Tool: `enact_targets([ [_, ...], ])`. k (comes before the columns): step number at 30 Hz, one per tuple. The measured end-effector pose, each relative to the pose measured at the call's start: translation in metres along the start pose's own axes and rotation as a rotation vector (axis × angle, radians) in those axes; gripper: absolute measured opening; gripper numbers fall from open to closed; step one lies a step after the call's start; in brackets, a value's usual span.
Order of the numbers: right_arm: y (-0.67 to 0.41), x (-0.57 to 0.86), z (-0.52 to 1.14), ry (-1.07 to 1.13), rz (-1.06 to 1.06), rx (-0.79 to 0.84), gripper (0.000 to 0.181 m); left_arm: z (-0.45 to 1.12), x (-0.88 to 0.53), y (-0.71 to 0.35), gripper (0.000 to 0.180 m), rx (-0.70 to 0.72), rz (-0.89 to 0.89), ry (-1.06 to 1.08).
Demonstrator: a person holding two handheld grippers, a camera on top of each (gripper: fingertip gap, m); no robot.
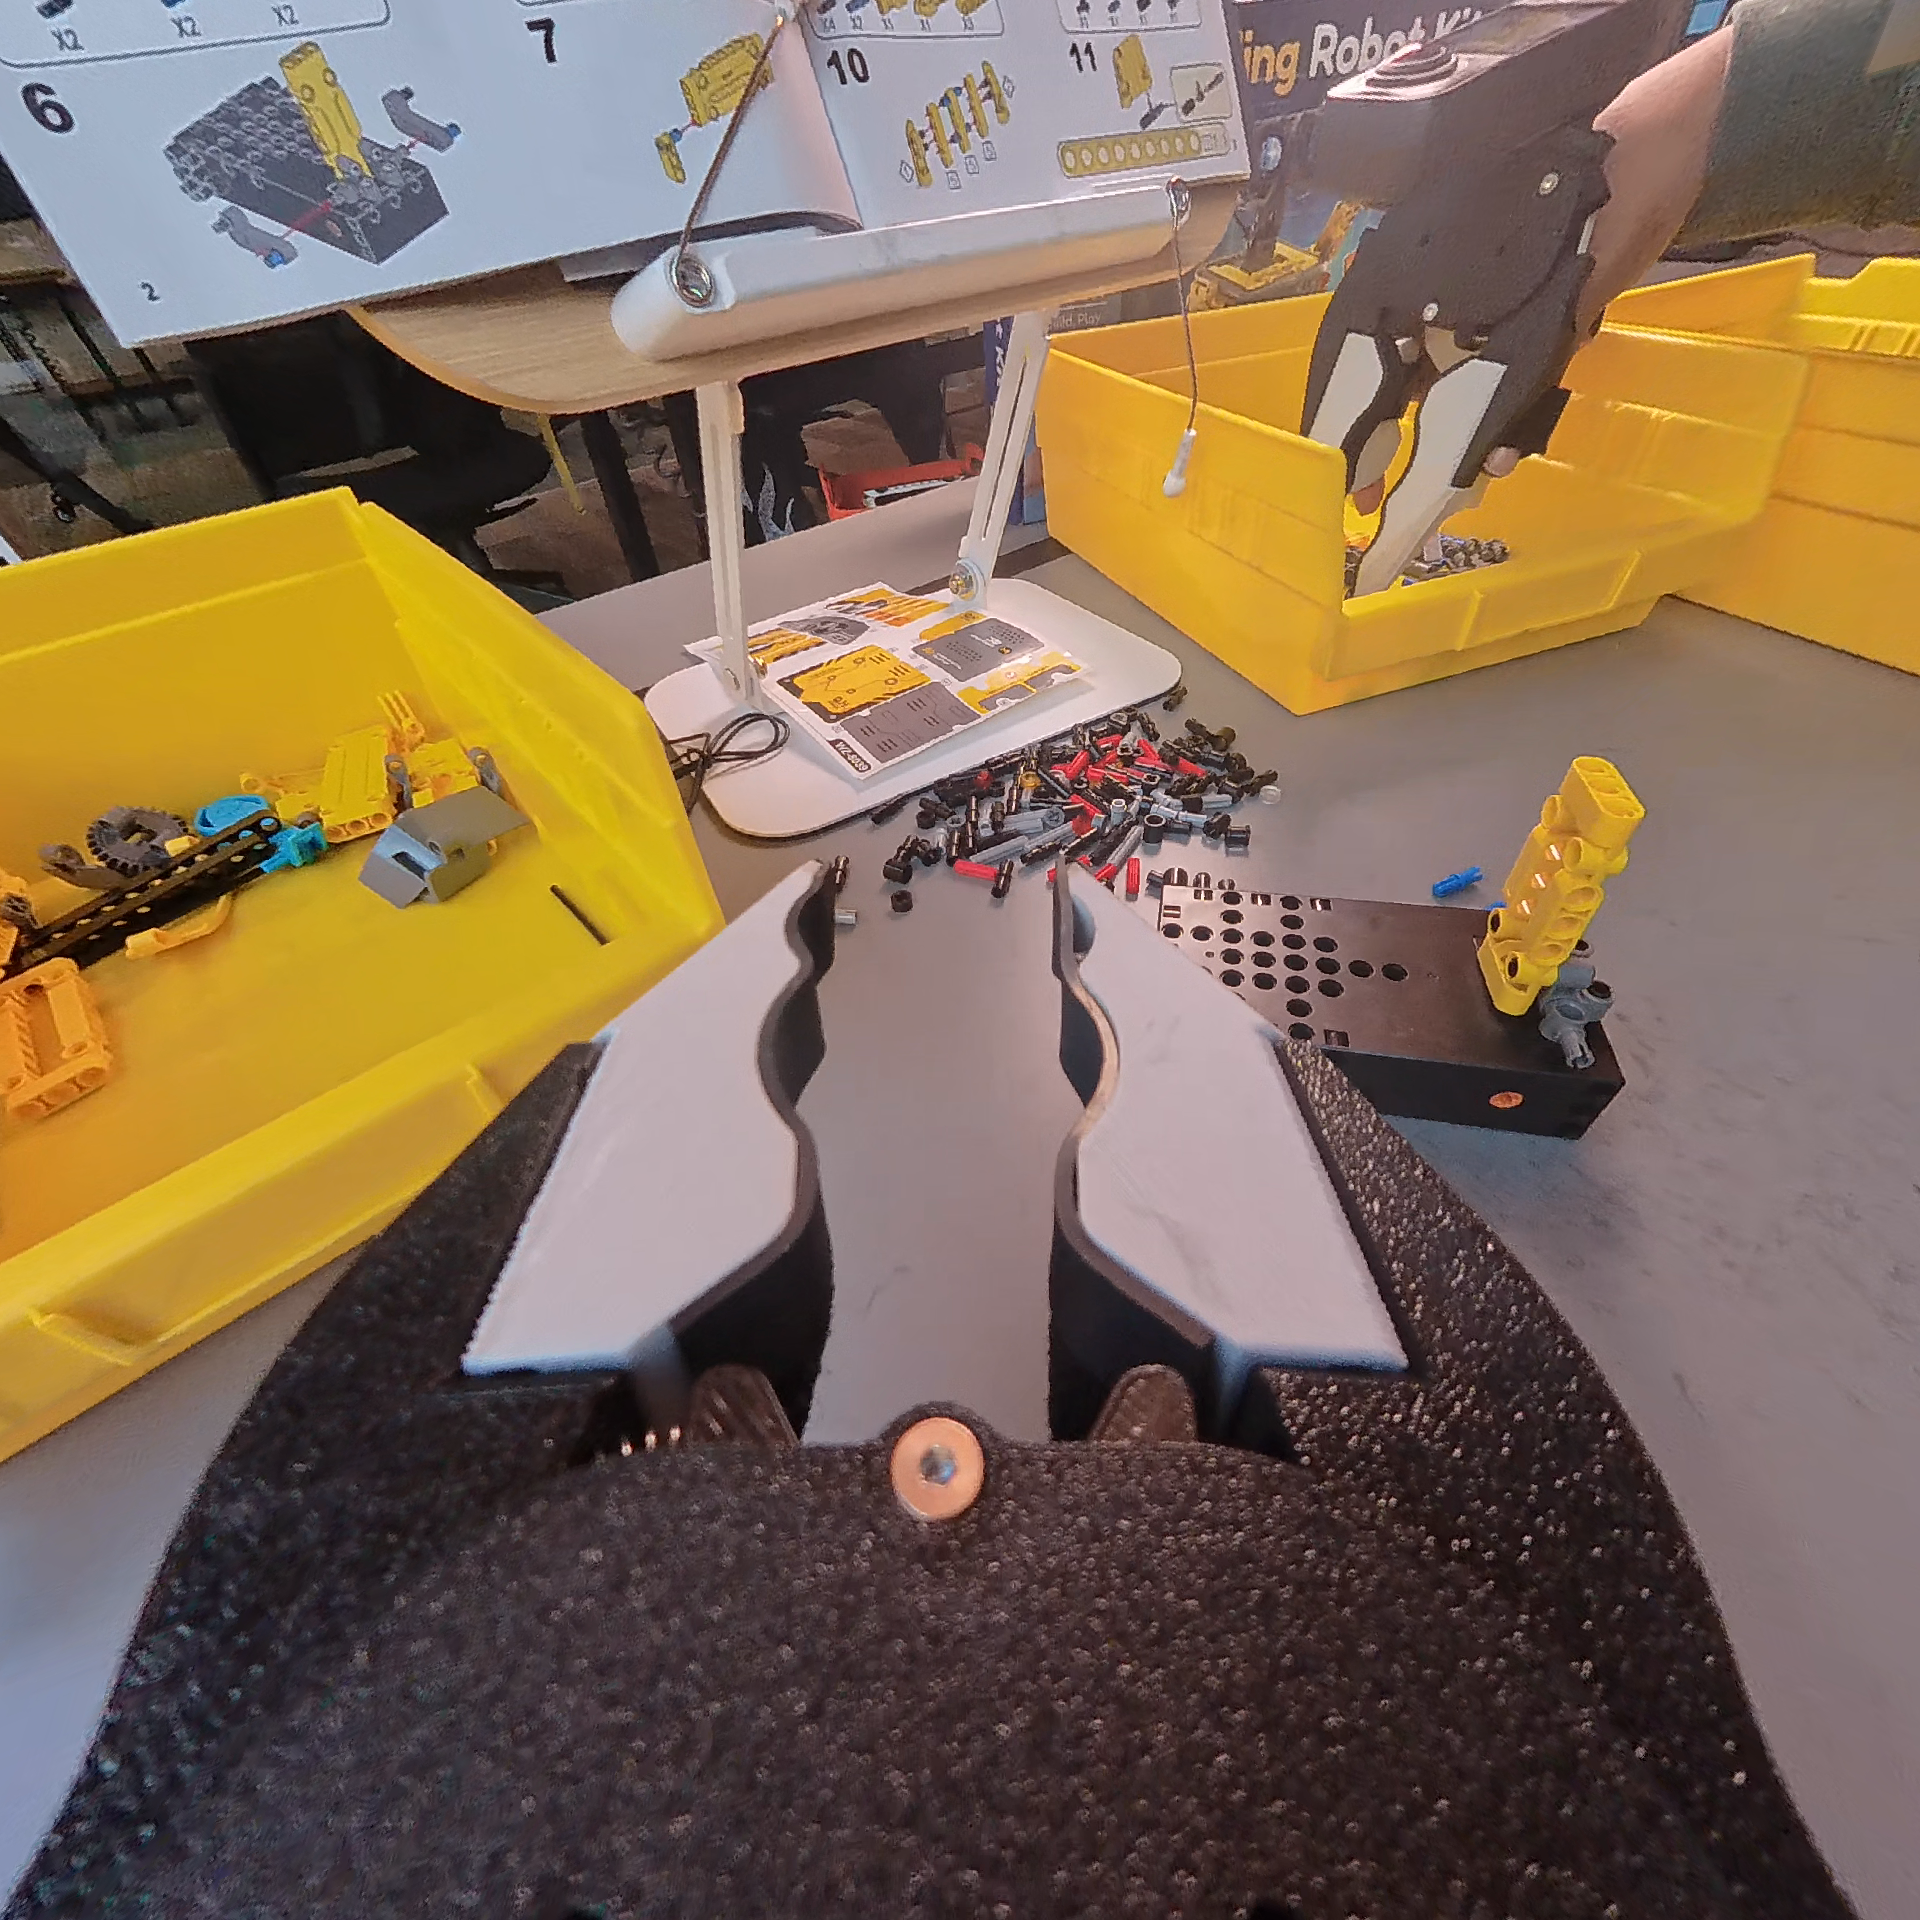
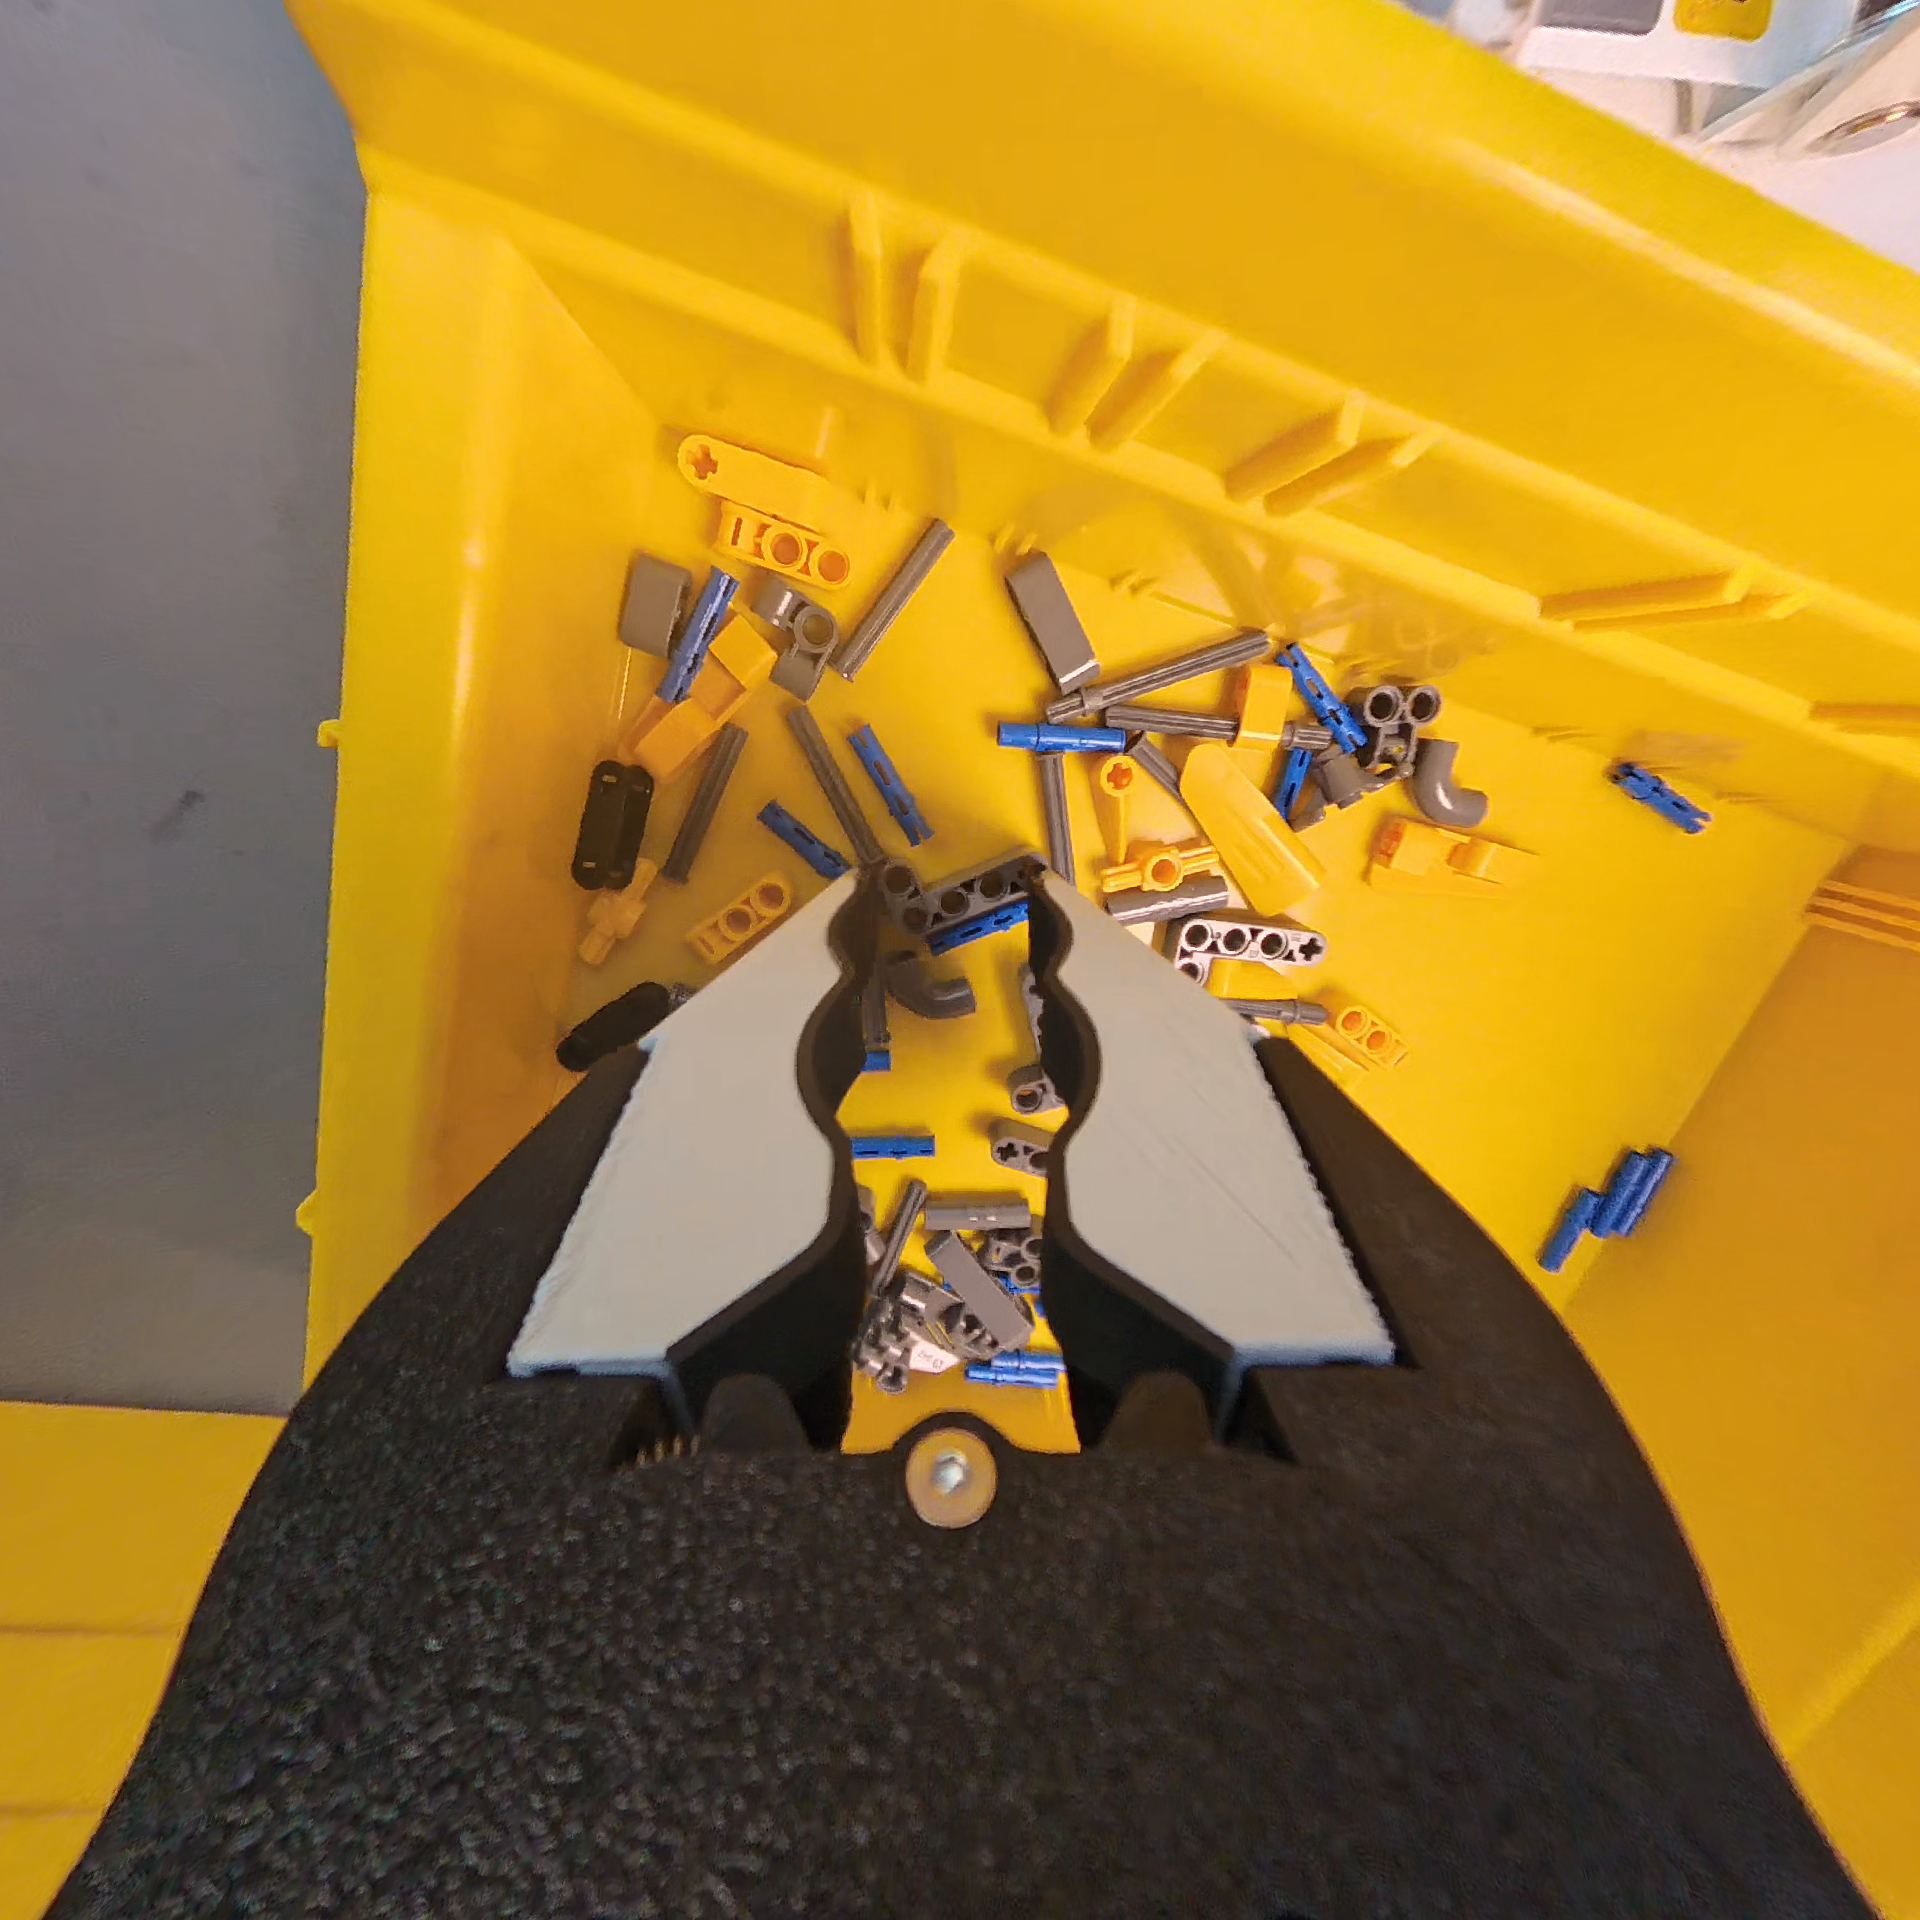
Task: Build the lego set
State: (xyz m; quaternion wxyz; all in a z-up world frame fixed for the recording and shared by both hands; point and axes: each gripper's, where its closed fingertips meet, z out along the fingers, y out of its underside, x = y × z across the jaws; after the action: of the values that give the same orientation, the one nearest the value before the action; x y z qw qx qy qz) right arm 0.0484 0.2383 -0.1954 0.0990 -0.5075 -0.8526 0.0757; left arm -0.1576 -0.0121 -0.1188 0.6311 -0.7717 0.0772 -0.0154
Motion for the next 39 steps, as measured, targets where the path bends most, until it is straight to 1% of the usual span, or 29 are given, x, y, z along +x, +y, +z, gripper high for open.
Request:
enact_targets([
  [3,-0.001,0.002,0.001,-0.012,0.02,0.002,0.026,0.0,0.0,0.0,0.042,0.003,-0.003,0.001],
  [9,0.003,0.007,0.001,0.04,0.01,-0.047,0.027,-0.001,0.001,-0.001,0.042,0.007,0.001,0.003],
  [11,0.007,0.008,0.0,0.052,0.011,-0.074,0.03,-0.001,0.001,-0.001,0.042,0.006,0.003,0.004],
  [15,0.007,0.01,0.0,0.061,0.049,-0.078,0.037,-0.001,0.001,-0.001,0.042,0.009,0.006,0.005],
  [18,0.005,0.01,0.003,0.049,0.069,-0.066,0.037,-0.001,0.001,-0.001,0.042,0.009,0.006,0.004],
  [21,0.0,0.009,0.004,0.042,0.074,-0.047,0.03,-0.001,0.001,-0.001,0.042,0.009,0.005,0.004],
  [26,0.001,0.008,0.004,0.061,0.073,-0.07,0.03,-0.001,0.002,-0.001,0.042,0.009,0.006,0.007],
  [33,0.001,0.007,0.006,0.05,0.121,-0.046,0.028,-0.002,0.003,-0.001,0.042,0.006,0.01,0.013],
  [34,0.001,0.009,0.006,0.069,0.113,-0.038,0.016,-0.002,0.003,-0.001,0.042,0.006,0.009,0.014],
  [36,0.003,0.009,0.002,0.104,0.09,-0.041,0.016,-0.003,0.003,-0.001,0.042,0.007,0.005,0.014],
  [39,-0.012,0.0,-0.019,0.122,0.091,0.041,0.016,-0.005,0.003,-0.001,0.042,0.011,-0.003,0.017],
])
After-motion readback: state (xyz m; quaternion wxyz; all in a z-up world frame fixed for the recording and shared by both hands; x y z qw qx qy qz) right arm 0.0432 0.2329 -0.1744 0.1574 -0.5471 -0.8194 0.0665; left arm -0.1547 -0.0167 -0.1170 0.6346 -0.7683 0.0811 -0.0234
